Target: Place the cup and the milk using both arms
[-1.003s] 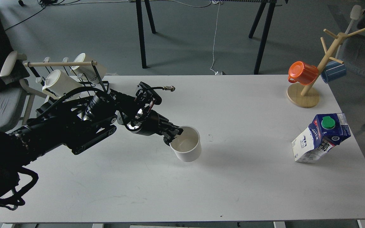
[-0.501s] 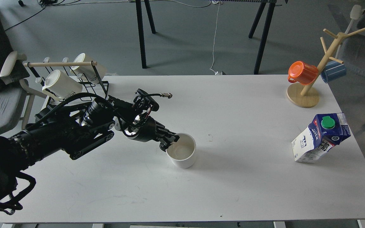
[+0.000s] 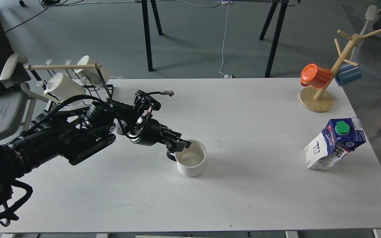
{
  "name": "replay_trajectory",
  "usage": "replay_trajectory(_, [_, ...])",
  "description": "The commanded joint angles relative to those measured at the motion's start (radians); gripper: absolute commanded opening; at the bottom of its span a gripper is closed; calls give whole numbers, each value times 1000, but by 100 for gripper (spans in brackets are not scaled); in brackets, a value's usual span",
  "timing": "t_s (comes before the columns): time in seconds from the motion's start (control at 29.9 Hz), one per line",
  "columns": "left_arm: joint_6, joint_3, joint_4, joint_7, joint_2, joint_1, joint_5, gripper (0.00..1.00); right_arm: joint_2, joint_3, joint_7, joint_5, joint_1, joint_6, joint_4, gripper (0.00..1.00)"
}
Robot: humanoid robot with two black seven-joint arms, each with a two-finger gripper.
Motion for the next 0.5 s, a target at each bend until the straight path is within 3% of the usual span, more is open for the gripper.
replay_trajectory(0.0, [-8, -40, 0, 0, 68, -28, -236, 89, -64, 14, -1, 9, 6, 0, 60, 98])
replay_trajectory(0.23, [-8, -215, 75, 0, 155, -42, -829, 90, -181, 43, -1, 222, -69, 0, 146, 98])
replay_trajectory(0.47, [-8, -221, 198, 0, 293, -10, -1499, 91, -221, 43, -1, 288, -331, 0, 158, 98])
